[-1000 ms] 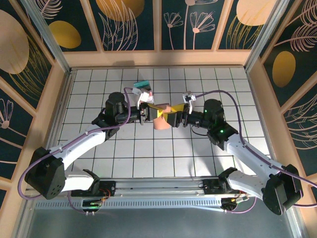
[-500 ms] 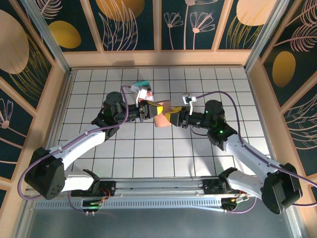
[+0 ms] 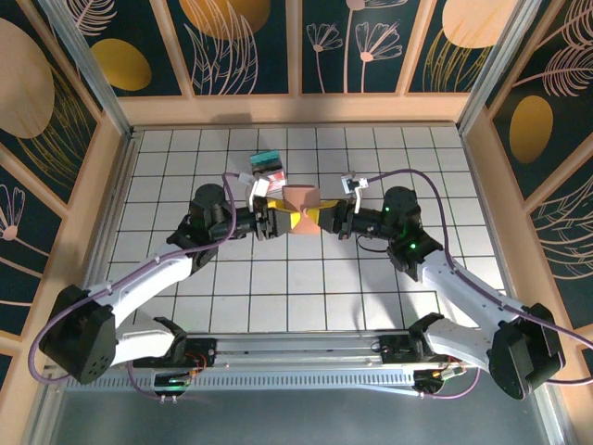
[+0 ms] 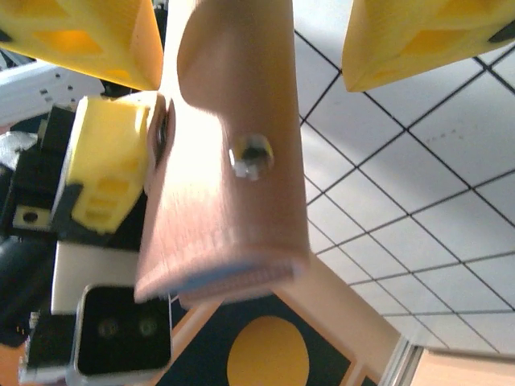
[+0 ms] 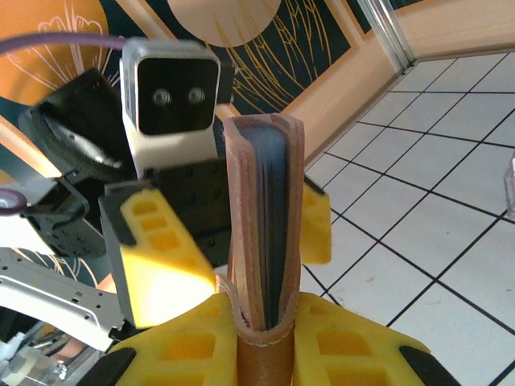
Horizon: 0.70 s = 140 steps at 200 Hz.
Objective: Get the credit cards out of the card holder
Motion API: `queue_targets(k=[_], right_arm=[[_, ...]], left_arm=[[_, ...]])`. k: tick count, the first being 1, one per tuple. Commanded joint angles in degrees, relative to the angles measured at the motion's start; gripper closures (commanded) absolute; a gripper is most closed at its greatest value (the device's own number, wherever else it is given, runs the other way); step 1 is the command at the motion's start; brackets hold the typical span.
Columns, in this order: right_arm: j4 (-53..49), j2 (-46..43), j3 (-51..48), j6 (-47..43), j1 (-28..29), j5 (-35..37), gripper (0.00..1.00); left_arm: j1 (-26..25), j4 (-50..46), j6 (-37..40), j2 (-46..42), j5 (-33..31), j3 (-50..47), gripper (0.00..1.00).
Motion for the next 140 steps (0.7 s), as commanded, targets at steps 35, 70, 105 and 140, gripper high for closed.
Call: queue_targets(k=[35, 70, 105, 140], right_arm=[[8.1, 4.3, 2.1, 5.2, 0.2, -6.7, 0.88], [10.2, 5.8, 2.4, 6.6, 0.1, -8.6, 0.89], [10.2, 6.0, 2.4, 6.5, 0.2, -8.6, 0.89], [10.0, 6.4, 2.4, 6.6, 0.1, -7.9, 0.89]], left_arm=[[0.2, 5.9, -1.2, -2.5, 1.3, -5.3, 0.37], [0.3, 8.4, -1.9, -0.6, 3.0, -6.1, 0.47], [0.4, 10.0, -2.2, -0.9, 3.5, -6.8, 0.64], [0.5, 8.9, -1.3, -1.6, 3.8, -6.8, 0.79]])
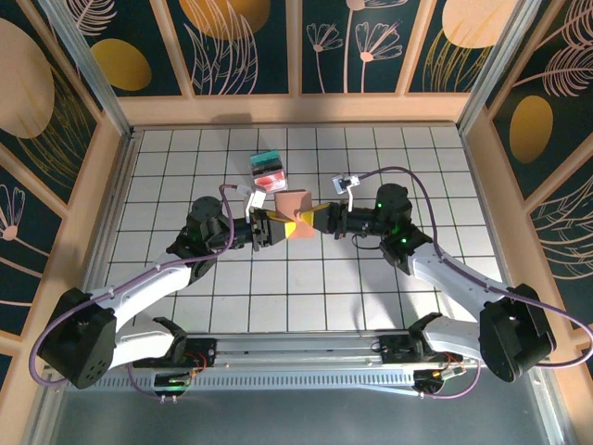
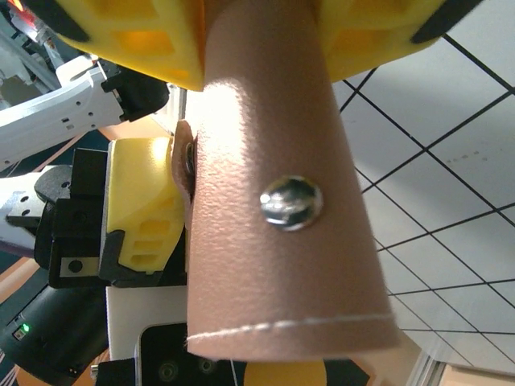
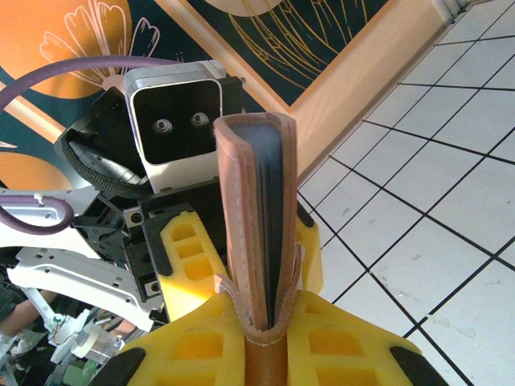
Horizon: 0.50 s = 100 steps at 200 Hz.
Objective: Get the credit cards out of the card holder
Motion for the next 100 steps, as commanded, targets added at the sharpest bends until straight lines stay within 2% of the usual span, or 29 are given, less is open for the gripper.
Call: queue_targets(k=[1, 27, 33, 39, 52, 64, 100], right_arm=[[4.1, 0.4, 2.2, 0.6, 0.2, -1.2, 0.89], [2.4, 1.0, 3.1, 0.4, 0.1, 0.0, 0.84], [1.3, 0.9, 3.3, 0.1, 0.1, 0.7, 0.79], [-0.2, 0.7, 3.7, -0.4, 0.1, 2.0, 0.69], [-3.4, 0.0, 4.5, -1.3, 0.1, 5.3, 0.65], [-7.7, -1.2, 5.4, -2.0, 0.1, 11.4, 0.56], [-22.1, -3.9, 9.5, -2.8, 1.5, 32.5, 0.52]], left_arm=[[0.3, 1.2, 1.1, -0.6, 1.2, -0.5, 0.8], [0.3, -0.8, 1.9, -0.2, -0.1, 0.6, 0.89], [0.4, -1.8, 2.3, -0.2, -1.0, 0.9, 0.9], [0.3, -3.3, 3.1, -0.3, -2.0, 1.4, 0.91], [0.3, -7.4, 5.4, -0.5, -5.2, 2.5, 0.93], [0.4, -11.4, 7.3, -0.7, -9.2, 3.7, 0.96], [0.4, -16.5, 9.2, -0.2, -20.5, 5.1, 0.99]])
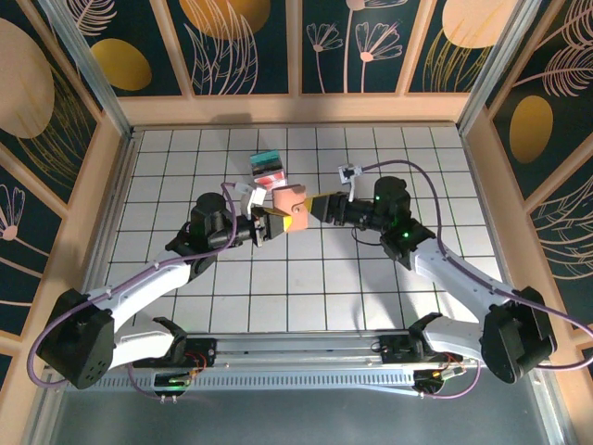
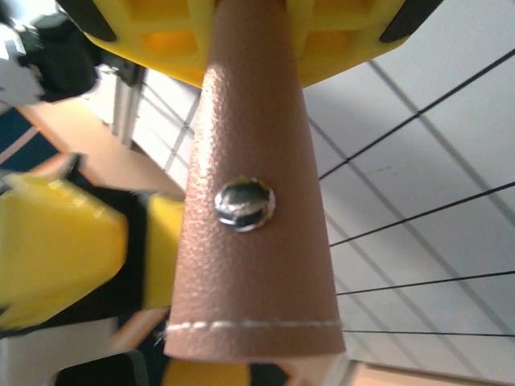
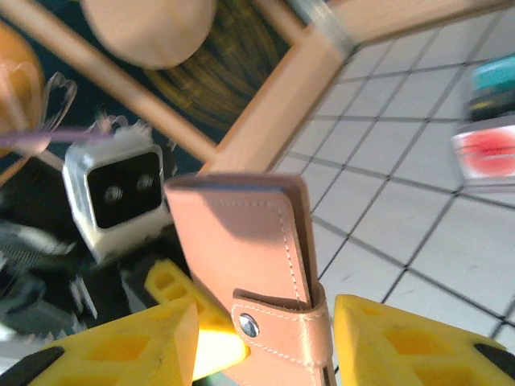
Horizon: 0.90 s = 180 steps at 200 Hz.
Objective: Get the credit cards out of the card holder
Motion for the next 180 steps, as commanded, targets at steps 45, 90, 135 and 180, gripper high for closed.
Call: queue_targets(k=[45, 90, 135, 180], right_arm=[[-24.1, 1.1, 13.5, -1.0, 9.9, 33.2, 0.55], [-34.6, 9.5, 22.8, 1.1, 14.0, 37.1, 0.64], [-37.1, 15.0, 27.1, 1.9, 15.8, 35.2, 0.66], [-37.4, 18.6, 29.5, 1.7, 16.2, 33.8, 0.67]], left_arm=[[0.1, -0.2, -0.3, 2.3, -12.3, 1.6, 1.0], [0.1, 1.2, -1.4, 4.7, -12.2, 2.5, 1.0], [0.2, 1.6, -2.0, 5.5, -12.3, 3.0, 1.0], [0.2, 2.2, -2.0, 5.8, -11.3, 3.1, 1.0]])
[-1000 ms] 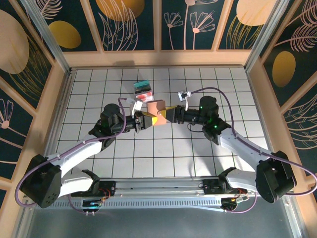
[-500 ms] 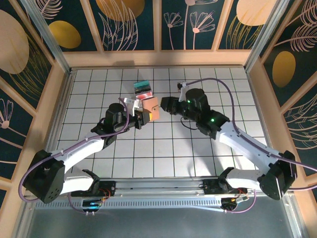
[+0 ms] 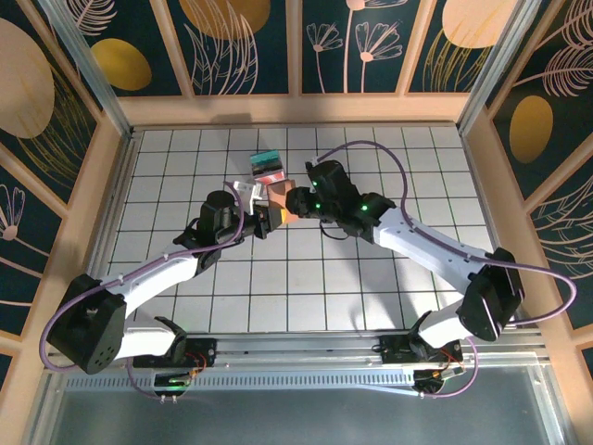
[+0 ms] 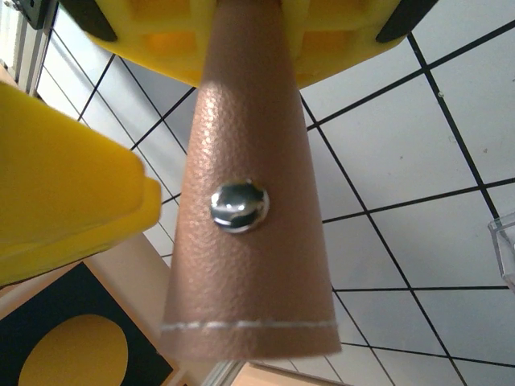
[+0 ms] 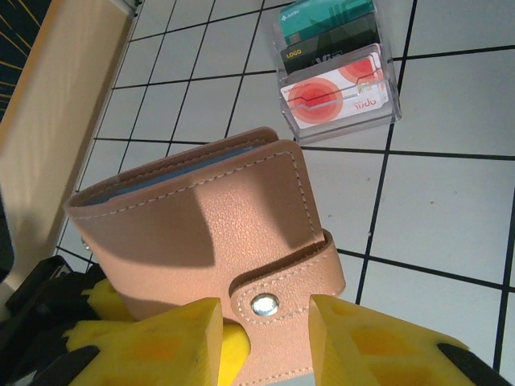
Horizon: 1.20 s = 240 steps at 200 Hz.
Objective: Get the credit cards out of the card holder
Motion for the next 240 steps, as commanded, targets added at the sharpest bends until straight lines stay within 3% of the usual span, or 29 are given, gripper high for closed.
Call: queue_targets(k=[1, 68, 145, 208, 240], right_arm=[[-1.5, 1.5, 2.7, 0.4, 0.5, -0.9, 0.67], [-0.1, 4.4, 3.3, -0.4, 0.6, -2.4, 0.67], [-2.0, 7.4, 3.9, 0.1, 0.5, 2.9, 0.67], [-2.1, 6.5, 1.5, 1.5, -0.5, 5.1, 0.87], [-1.1, 5.3, 0.4, 1.5, -0.6, 4.8, 0.91]], left_arm=[[0.1, 3.8, -0.7, 0.5, 0.4, 1.9, 1.0], [0.2, 4.7, -1.1, 1.1, 2.1, 2.2, 1.0], [0.1, 7.7, -0.6, -0.5, 7.3, 1.2, 1.0], [0.1, 8.7, -0.5, -2.3, 6.5, 0.4, 1.0], [0.1, 7.0, -0.9, -1.8, 3.9, 0.6, 1.0]])
